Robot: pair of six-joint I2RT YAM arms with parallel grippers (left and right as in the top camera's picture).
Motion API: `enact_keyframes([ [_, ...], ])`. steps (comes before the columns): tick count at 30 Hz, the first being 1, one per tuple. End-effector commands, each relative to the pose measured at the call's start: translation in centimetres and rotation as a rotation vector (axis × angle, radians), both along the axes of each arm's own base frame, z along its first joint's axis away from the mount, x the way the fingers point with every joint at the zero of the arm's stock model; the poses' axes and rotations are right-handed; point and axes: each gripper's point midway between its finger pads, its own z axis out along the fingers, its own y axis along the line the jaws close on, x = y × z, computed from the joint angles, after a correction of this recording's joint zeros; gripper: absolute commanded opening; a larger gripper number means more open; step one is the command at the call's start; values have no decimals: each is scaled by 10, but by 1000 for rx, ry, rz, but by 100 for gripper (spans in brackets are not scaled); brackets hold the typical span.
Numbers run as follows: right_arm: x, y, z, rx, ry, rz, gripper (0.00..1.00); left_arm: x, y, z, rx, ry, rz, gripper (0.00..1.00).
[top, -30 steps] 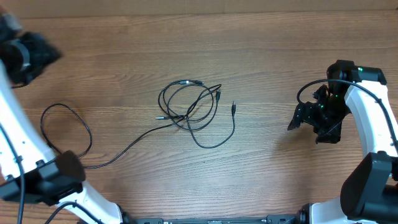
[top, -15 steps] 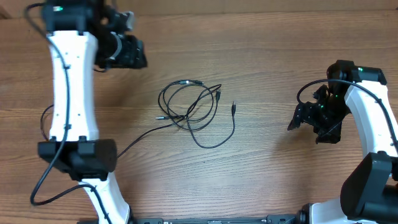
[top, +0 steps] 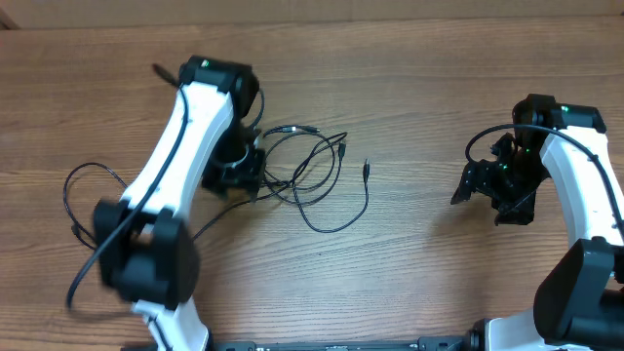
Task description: Untangle cables
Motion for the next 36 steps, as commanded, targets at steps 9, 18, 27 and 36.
enact_keyframes([
  [9,5,-1,6,0,-35,-1,84,-11,7,71,-142,-693,45,77],
  [18,6,-1,6,-1,-37,0,84,44,-18,33,-244,-868,-28,82],
  [27,6,-1,6,-1,-39,-1,84,51,-39,-55,-266,-626,-148,78],
  [36,6,-1,6,-1,-38,0,84,35,-53,-100,-324,-452,-170,51],
])
